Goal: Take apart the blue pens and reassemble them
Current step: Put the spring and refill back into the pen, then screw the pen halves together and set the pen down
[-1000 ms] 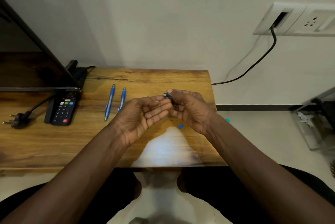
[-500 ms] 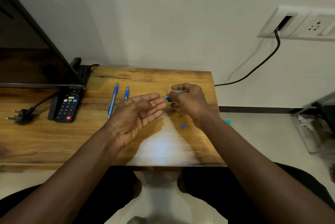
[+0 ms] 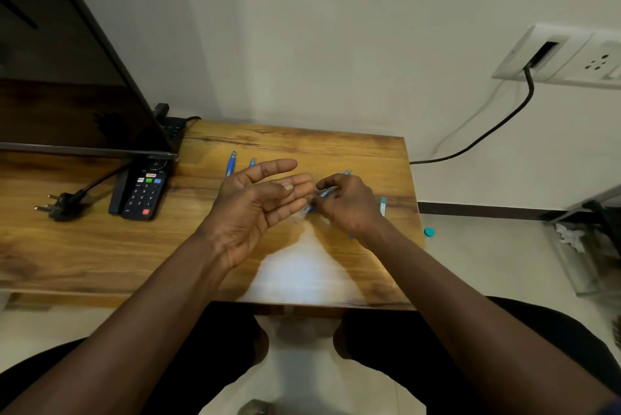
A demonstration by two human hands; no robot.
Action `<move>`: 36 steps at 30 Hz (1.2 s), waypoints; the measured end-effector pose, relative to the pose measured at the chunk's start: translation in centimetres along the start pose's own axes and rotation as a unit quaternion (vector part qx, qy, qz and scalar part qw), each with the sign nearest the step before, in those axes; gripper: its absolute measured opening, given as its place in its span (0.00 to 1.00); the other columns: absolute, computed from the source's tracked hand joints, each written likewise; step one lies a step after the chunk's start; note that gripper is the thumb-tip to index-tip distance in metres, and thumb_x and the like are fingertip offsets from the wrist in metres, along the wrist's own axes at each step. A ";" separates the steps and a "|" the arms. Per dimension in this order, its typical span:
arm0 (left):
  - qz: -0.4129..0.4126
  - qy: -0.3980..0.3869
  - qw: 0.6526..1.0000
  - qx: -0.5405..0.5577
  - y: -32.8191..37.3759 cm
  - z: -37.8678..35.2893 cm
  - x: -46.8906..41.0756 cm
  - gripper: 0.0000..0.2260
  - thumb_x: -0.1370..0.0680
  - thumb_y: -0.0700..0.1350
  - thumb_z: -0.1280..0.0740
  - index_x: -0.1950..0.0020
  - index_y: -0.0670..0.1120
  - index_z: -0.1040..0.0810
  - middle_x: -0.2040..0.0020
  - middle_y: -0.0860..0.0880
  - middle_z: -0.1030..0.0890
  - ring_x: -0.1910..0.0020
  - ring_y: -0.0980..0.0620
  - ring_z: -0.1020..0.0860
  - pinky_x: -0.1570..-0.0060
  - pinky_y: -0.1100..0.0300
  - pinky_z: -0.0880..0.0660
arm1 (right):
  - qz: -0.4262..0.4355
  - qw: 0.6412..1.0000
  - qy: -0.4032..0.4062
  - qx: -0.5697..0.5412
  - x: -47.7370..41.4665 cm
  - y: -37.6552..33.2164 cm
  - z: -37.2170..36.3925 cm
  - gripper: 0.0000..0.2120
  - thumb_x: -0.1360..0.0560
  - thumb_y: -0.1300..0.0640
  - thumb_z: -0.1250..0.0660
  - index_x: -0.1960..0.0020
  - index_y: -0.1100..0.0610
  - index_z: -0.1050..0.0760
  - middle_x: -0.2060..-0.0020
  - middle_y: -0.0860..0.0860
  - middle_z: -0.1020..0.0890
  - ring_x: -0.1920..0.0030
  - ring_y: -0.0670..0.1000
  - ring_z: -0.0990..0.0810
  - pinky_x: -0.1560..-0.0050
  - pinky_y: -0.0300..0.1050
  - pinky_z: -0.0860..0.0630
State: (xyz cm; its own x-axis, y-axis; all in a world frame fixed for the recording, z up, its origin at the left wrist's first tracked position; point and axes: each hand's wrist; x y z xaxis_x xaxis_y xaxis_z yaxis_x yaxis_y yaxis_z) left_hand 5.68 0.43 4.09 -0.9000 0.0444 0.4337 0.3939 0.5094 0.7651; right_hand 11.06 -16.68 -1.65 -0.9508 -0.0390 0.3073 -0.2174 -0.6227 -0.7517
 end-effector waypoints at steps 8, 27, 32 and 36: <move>-0.036 0.044 0.983 -0.172 0.3 1.0 -0.6 0.10 0.19 0.33 0.30 0.41 0.43 0.18 0.49 0.42 0.11 0.51 0.47 0.11 0.51 0.55 0.14 | 0.035 0.999 0.014 0.035 -0.1 0.5 0.2 0.18 0.24 0.52 0.26 0.36 0.51 0.21 0.54 0.53 0.13 0.52 0.54 0.15 0.47 0.52 0.19; -0.179 0.025 0.607 -0.774 -4.9 1.2 -3.4 0.04 0.19 0.42 0.28 0.46 0.49 0.15 0.49 0.51 0.17 0.55 0.55 0.24 0.54 0.59 0.26 | 0.078 0.995 0.039 0.046 1.2 2.1 4.2 0.12 0.20 0.55 0.32 0.37 0.51 0.20 0.59 0.45 0.14 0.58 0.45 0.16 0.55 0.41 0.20; -0.181 0.026 0.530 -0.828 -5.6 0.9 -3.0 0.05 0.16 0.46 0.35 0.43 0.49 0.21 0.47 0.47 0.20 0.54 0.49 0.24 0.53 0.53 0.26 | 0.061 0.997 0.046 -0.018 1.3 2.7 5.8 0.11 0.20 0.53 0.31 0.38 0.51 0.19 0.59 0.42 0.17 0.58 0.42 0.19 0.56 0.40 0.23; -0.162 0.016 0.472 -0.866 -5.9 0.5 -2.8 0.09 0.14 0.47 0.41 0.38 0.48 0.24 0.43 0.46 0.22 0.48 0.45 0.22 0.44 0.47 0.28 | 0.049 0.997 0.047 -0.040 1.4 3.0 6.0 0.10 0.20 0.51 0.31 0.40 0.50 0.18 0.57 0.45 0.16 0.57 0.46 0.17 0.50 0.53 0.17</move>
State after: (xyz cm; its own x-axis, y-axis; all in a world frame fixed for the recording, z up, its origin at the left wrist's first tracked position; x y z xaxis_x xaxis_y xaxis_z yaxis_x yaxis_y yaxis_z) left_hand 5.73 -2.26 -1.87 -0.9733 0.1771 0.1460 -0.1758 -0.9842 0.0224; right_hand 10.43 -23.23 0.02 -0.9838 -0.0208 0.1778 -0.1365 -0.5556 -0.8201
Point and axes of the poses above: each hand's wrist, its own x-axis away from the middle knuckle, its own z-axis out of the back of the hand, y = z × x
